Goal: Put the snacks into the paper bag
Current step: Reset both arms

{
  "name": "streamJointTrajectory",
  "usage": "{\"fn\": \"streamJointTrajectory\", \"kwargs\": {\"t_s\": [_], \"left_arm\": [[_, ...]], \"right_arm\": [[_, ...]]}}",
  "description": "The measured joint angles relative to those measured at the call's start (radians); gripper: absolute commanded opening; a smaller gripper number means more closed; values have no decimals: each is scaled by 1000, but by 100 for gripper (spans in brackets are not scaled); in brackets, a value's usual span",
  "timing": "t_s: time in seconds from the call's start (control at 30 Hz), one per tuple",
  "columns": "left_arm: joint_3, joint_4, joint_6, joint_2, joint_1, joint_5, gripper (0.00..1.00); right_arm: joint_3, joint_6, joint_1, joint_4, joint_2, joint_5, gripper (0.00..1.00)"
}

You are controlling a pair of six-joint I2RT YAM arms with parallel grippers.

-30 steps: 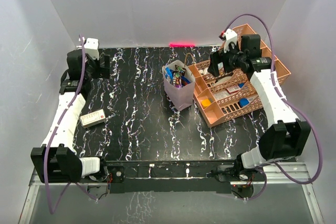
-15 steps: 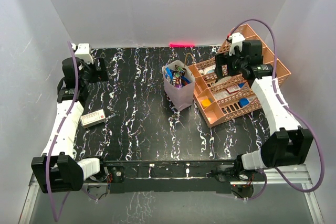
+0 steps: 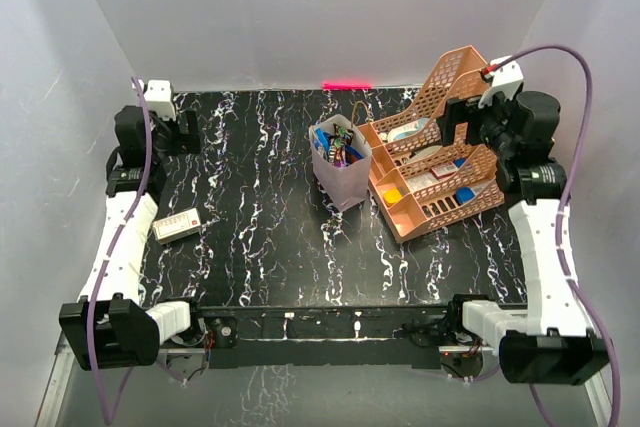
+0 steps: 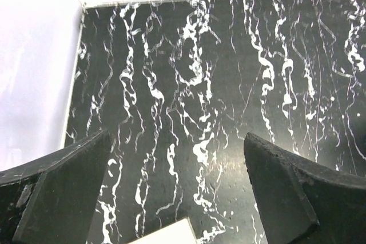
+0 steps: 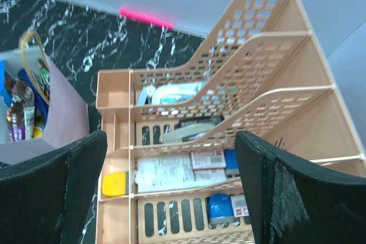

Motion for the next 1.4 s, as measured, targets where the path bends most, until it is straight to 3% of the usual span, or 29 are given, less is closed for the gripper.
{"fn": "streamJointTrajectory", "kwargs": {"t_s": [0.37,0.57,0.8,1.4], "left_arm": [[192,-27,-40,-80,0,15,98],[142,-36,-72,-143,0,40,98],[33,-66,-73,-193,0,70,98],[100,-165,-37,-208,12,72,98]], "right_arm": [[60,-15,5,11,-93,-28,98],[59,-32,5,-39,-114,-131,98],[51,-11,3,-36,-154,-137,98],[-9,32,-22,-3,-151,12,98]]}}
